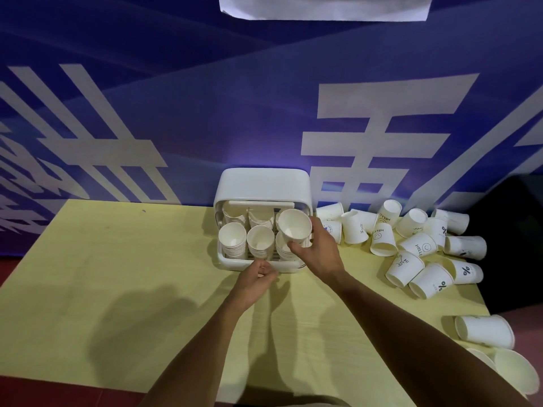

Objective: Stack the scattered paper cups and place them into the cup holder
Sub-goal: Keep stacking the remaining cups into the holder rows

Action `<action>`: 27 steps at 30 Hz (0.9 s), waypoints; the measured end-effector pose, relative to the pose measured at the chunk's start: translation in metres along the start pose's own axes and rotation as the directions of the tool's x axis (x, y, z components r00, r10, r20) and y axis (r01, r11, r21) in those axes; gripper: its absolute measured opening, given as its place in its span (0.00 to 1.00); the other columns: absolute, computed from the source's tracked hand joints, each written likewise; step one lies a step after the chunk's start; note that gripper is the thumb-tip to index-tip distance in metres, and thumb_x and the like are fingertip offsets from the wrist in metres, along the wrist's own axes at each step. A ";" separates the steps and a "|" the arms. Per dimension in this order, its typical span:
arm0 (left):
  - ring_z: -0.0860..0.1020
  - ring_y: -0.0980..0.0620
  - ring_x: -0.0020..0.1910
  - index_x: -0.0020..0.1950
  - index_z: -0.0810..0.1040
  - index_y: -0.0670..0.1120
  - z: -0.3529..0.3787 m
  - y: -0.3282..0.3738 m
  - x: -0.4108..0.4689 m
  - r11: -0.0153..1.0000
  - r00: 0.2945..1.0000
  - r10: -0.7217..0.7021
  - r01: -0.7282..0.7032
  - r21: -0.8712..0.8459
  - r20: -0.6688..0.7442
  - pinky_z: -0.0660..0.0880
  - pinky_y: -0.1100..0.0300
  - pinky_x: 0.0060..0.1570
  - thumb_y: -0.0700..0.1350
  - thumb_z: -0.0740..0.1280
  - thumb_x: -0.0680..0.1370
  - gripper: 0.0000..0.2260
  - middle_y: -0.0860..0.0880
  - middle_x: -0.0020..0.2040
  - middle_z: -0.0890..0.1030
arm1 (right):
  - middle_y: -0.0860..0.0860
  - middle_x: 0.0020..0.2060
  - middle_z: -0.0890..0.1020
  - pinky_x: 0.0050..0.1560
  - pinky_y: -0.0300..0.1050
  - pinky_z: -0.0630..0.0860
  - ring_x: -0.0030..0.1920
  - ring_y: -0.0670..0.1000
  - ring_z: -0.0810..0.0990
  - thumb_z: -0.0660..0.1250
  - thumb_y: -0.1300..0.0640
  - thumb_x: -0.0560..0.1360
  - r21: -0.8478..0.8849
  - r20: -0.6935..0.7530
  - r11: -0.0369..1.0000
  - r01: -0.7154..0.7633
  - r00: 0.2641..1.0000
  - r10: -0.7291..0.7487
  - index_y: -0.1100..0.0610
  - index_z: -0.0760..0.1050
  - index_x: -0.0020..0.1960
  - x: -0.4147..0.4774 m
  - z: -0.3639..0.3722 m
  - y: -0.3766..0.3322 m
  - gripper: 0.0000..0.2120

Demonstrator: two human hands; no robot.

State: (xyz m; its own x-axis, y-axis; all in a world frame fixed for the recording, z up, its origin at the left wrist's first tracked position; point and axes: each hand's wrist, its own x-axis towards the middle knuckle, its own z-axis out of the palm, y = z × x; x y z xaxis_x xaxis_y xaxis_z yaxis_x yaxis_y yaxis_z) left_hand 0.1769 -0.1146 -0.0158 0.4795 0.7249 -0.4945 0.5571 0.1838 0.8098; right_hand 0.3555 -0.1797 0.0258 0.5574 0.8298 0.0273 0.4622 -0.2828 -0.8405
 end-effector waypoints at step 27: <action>0.77 0.60 0.50 0.59 0.76 0.51 0.004 -0.011 0.001 0.992 0.999 -0.037 0.033 0.124 0.024 0.70 0.66 0.43 0.49 0.71 0.76 0.12 0.55 0.52 0.79 | 0.53 0.67 0.75 0.65 0.50 0.74 0.66 0.54 0.74 0.77 0.51 0.70 -0.163 -0.037 0.972 -0.170 0.985 0.166 0.55 0.67 0.72 -0.013 -0.011 0.046 0.35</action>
State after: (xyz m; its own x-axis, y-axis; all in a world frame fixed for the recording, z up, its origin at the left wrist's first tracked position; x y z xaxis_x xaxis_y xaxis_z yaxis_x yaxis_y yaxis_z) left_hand 0.1742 -0.1186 -0.0271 0.4751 0.7014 -0.5313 0.6525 0.1243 0.7476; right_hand 0.3766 -0.2084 -0.0072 0.6516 0.7528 -0.0930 0.4668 -0.4946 -0.7331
